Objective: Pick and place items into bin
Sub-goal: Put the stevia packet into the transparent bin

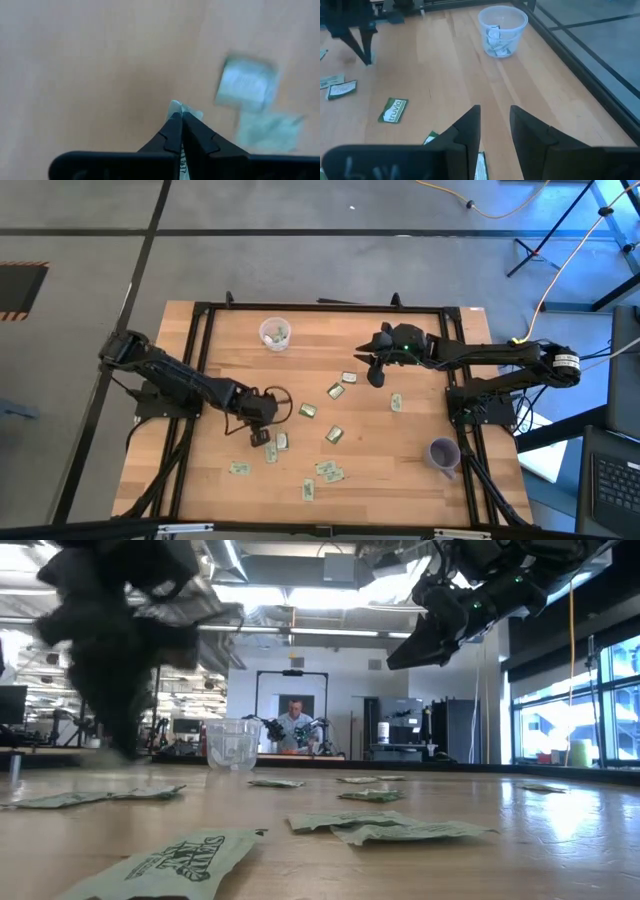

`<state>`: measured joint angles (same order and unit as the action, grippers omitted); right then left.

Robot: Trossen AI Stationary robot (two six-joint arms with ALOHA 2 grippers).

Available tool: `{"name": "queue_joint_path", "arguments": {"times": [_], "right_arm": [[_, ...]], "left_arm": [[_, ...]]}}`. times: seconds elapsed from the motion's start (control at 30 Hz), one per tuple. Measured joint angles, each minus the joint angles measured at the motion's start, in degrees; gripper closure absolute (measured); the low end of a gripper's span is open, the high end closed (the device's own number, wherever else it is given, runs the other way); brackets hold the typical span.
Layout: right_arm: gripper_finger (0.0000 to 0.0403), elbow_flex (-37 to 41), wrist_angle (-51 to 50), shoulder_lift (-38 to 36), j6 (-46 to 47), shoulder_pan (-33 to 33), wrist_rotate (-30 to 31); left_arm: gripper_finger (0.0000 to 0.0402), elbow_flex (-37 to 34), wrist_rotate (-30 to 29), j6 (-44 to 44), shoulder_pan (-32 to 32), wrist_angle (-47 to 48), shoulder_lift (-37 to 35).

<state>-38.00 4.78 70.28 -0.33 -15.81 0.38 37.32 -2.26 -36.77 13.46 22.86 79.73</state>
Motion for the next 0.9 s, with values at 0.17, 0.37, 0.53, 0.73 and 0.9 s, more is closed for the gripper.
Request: {"name": "queue_joint_path", "arguments": {"times": [0.17, 0.37, 0.53, 0.73, 0.9], "right_arm": [[0.0294, 0.0, -1.5, -0.1, 0.1, 0.0, -5.1], [0.0294, 0.0, -6.9, -1.4, 1.2, 0.1, -9.5], [0.0294, 0.0, -9.5, -2.8, 4.6, 0.0, -9.4], [0.0294, 0.0, -14.1, -4.1, 8.1, 0.0, -8.5], [0.0294, 0.0, -15.8, -4.5, 9.2, 0.0, -7.4]], "left_arm": [[0.0397, 0.0, -0.2, 1.7, -6.4, -2.3, -8.2], [0.0399, 0.1, -0.8, 9.0, -17.3, -8.7, -15.1], [0.0399, 0.1, -1.6, 15.1, -28.5, -13.0, -16.0], [0.0397, 0.1, -2.8, 23.8, -39.8, -15.8, -16.0], [0.0398, 0.2, -2.7, 29.5, -45.7, -18.3, -14.7]]}}
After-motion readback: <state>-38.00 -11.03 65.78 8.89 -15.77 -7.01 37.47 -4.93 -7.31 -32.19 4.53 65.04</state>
